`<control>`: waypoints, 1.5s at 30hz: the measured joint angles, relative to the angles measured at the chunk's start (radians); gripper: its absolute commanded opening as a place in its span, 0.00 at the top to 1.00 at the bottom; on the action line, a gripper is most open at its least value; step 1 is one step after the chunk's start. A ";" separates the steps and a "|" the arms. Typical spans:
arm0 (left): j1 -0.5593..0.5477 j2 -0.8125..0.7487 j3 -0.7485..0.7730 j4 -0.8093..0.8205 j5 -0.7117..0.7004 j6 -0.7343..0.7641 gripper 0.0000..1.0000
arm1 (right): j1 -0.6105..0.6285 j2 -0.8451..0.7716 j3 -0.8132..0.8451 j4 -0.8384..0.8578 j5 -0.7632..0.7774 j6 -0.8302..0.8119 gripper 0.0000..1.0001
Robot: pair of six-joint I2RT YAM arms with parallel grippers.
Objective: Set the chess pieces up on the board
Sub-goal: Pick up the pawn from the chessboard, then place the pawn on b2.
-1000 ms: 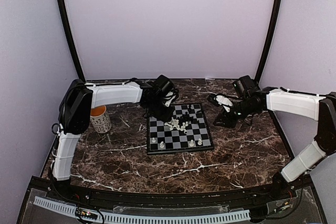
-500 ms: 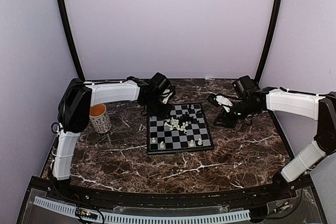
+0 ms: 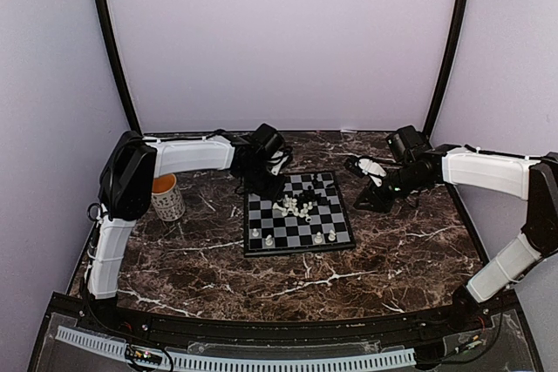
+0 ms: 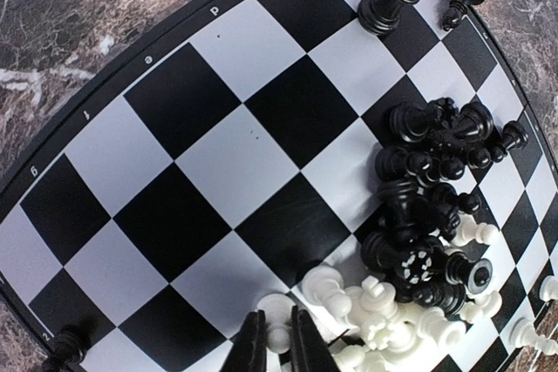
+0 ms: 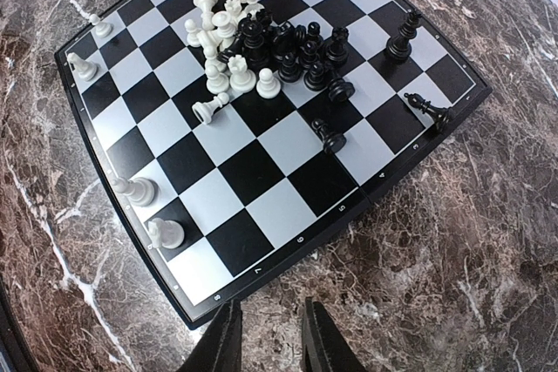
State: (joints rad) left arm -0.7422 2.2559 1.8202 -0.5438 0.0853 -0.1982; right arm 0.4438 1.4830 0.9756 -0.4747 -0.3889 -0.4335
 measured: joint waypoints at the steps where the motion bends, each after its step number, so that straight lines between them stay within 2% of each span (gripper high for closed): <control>1: 0.000 0.000 0.003 -0.001 0.000 0.000 0.91 | 0.000 0.000 0.000 0.000 0.000 0.000 0.75; 11: -0.004 -0.024 0.004 -0.022 -0.023 0.014 0.92 | 0.000 0.000 0.000 0.000 0.000 -0.001 0.75; 20: -0.049 -0.311 -0.256 -0.038 -0.011 0.058 0.92 | 0.000 0.000 0.000 0.000 -0.004 -0.002 0.75; 23: -0.061 -0.359 -0.330 -0.033 0.008 0.064 0.92 | 0.000 0.002 0.002 -0.001 -0.008 -0.002 0.75; 28: -0.064 -0.357 -0.398 -0.023 0.050 0.064 0.91 | 0.000 0.014 0.014 -0.003 -0.016 -0.002 0.75; 45: -0.079 -0.265 -0.383 0.001 0.079 0.102 0.91 | 0.000 0.016 0.020 -0.005 -0.019 -0.002 0.75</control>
State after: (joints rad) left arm -0.8215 1.9907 1.4376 -0.5430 0.1638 -0.0963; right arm 0.4438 1.4986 0.9955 -0.4793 -0.4076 -0.4358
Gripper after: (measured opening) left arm 0.094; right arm 0.252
